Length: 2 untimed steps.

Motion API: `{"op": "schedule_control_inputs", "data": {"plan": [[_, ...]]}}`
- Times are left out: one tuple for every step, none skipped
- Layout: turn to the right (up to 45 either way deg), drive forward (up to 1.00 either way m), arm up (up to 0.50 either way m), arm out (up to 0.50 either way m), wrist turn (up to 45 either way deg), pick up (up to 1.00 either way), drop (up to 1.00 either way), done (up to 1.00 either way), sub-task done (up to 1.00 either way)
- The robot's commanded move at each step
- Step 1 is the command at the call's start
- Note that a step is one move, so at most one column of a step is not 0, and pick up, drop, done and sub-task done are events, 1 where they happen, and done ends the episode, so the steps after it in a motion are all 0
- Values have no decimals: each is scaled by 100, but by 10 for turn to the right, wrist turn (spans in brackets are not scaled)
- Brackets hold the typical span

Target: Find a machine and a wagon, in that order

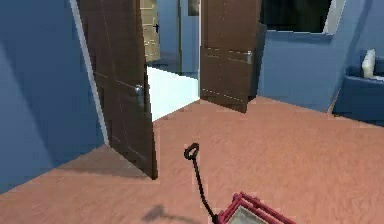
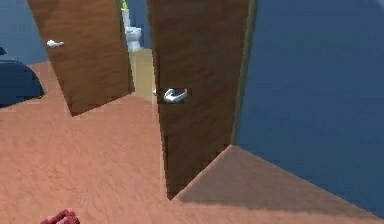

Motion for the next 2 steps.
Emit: {"op": "schedule_control_inputs", "data": {"plan": [[210,0,0,0,0,0,0,0,0],[0,0,0,0,0,0,0,100,0]]}}
